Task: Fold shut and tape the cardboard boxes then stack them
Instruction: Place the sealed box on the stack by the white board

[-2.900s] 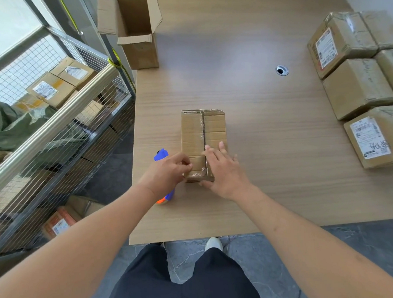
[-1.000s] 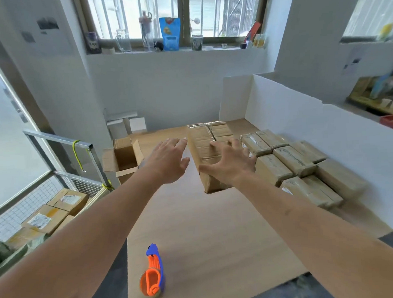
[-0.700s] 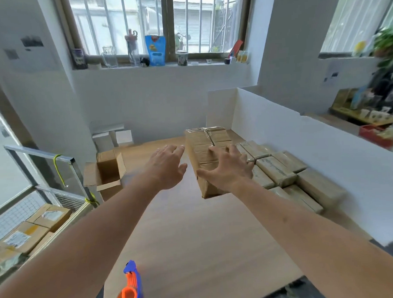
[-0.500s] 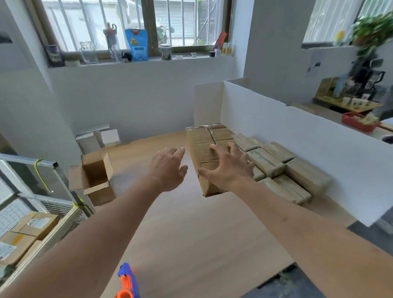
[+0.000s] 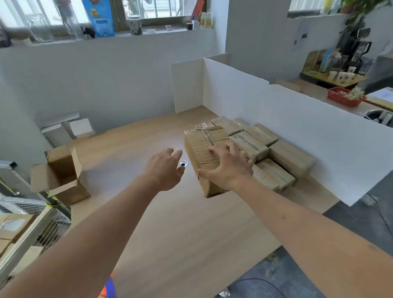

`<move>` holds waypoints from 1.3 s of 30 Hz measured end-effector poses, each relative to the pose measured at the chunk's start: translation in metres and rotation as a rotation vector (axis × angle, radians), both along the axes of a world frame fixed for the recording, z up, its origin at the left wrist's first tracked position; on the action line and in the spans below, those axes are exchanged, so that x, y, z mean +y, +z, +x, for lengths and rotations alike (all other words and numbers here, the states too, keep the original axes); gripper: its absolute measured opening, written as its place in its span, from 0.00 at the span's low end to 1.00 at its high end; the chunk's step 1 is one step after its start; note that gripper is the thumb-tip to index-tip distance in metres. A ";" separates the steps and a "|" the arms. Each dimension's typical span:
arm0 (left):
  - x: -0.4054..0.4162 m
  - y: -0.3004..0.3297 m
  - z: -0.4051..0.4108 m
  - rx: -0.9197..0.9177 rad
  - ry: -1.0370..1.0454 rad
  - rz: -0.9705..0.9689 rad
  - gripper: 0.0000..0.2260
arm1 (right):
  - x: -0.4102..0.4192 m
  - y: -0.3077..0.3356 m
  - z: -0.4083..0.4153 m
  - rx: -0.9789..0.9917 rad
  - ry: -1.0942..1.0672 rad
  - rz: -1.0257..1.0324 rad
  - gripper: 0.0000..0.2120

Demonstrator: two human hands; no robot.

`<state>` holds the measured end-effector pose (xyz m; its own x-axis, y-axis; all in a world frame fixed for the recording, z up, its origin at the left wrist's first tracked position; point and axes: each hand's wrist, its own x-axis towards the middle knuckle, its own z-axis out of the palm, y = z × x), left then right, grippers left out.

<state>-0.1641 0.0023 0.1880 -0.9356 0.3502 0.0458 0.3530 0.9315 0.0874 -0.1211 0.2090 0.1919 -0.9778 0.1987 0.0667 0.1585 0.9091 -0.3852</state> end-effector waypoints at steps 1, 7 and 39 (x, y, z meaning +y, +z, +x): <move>0.009 -0.003 -0.006 -0.003 0.012 -0.005 0.23 | 0.009 -0.004 -0.010 -0.001 0.007 -0.004 0.44; 0.066 -0.022 -0.046 -0.029 0.142 0.016 0.21 | 0.070 -0.028 -0.075 -0.026 0.107 0.015 0.44; 0.019 -0.236 -0.331 -0.306 0.323 0.130 0.22 | -0.007 -0.268 -0.394 -0.195 0.235 0.119 0.40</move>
